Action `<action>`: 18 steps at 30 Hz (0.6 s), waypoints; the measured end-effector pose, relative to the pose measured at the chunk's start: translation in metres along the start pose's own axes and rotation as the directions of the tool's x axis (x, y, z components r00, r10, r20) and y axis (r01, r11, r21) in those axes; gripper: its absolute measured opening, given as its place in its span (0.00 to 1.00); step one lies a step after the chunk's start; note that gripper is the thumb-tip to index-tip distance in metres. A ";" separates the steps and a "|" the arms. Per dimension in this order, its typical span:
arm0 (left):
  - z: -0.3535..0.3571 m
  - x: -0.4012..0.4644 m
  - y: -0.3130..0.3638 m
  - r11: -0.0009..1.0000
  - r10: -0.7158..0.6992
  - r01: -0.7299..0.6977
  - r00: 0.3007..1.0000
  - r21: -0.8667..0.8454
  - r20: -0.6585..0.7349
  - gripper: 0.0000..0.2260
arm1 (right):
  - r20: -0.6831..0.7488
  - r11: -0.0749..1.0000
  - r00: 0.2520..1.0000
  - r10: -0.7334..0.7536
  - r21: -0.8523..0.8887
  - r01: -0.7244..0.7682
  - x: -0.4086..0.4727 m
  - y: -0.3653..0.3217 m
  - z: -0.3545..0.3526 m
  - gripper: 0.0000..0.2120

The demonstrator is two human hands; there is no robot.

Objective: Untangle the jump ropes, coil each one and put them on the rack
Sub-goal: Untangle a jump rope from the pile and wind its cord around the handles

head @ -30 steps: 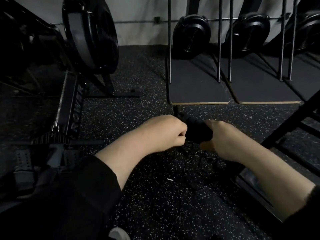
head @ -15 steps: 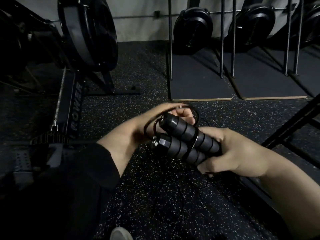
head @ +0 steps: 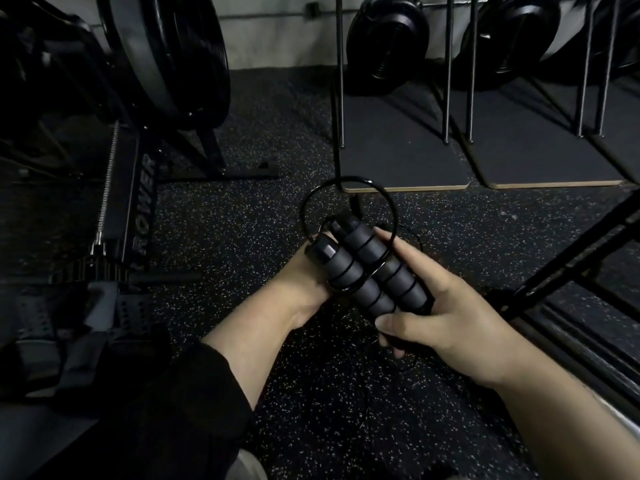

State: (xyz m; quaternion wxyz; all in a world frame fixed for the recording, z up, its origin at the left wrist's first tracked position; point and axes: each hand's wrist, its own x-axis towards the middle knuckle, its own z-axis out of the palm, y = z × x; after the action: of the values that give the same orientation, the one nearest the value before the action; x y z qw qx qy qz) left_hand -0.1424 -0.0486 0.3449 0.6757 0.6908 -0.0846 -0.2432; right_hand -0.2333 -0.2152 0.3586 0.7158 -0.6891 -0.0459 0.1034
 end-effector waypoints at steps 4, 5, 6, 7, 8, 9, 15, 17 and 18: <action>0.005 0.000 -0.010 0.993 -0.011 0.009 1.000 0.116 0.016 0.06 | -0.174 0.999 0.984 -0.037 0.012 0.039 0.004 0.003 0.000 0.44; 0.006 -0.001 -0.015 0.986 -0.044 0.039 0.999 0.159 0.031 0.07 | -0.247 0.999 0.968 -0.040 0.009 0.044 0.006 0.004 -0.003 0.44; 0.006 -0.001 -0.019 0.977 -0.075 0.063 0.996 0.202 0.050 0.09 | -0.306 0.999 0.951 -0.046 -0.019 0.042 0.008 0.005 -0.007 0.43; 0.006 -0.002 -0.021 0.963 -0.089 0.070 0.994 0.261 0.064 0.10 | -0.344 0.997 0.938 -0.049 -0.075 0.024 0.010 0.007 -0.012 0.42; 0.005 -0.004 -0.021 0.940 -0.087 0.060 0.994 0.335 0.065 0.09 | -0.369 0.989 0.928 -0.040 -0.146 -0.015 0.012 0.010 -0.017 0.41; 0.003 -0.004 -0.019 0.908 -0.070 0.040 0.996 0.417 0.058 0.08 | -0.395 0.974 0.918 -0.023 -0.218 -0.069 0.013 0.013 -0.022 0.40; -0.006 0.000 0.004 0.599 0.082 -0.126 0.992 0.791 0.096 0.05 | -0.448 0.764 0.892 0.057 -0.556 -0.328 0.010 0.020 -0.038 0.40; -0.006 0.001 0.012 0.551 0.128 -0.165 0.985 0.818 0.112 0.05 | -0.426 0.753 0.903 0.043 -0.580 -0.310 0.010 0.023 -0.040 0.41; -0.006 0.001 0.013 0.551 0.146 -0.173 0.983 0.816 0.110 0.06 | -0.417 0.777 0.909 0.023 -0.564 -0.279 0.009 0.023 -0.040 0.40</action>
State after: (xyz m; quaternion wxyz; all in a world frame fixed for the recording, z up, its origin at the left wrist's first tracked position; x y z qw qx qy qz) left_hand -0.1356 -0.0445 0.3575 0.2948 0.9112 -0.2598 -0.1237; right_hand -0.2178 -0.2516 0.3327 0.4373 -0.8910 0.1219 0.0029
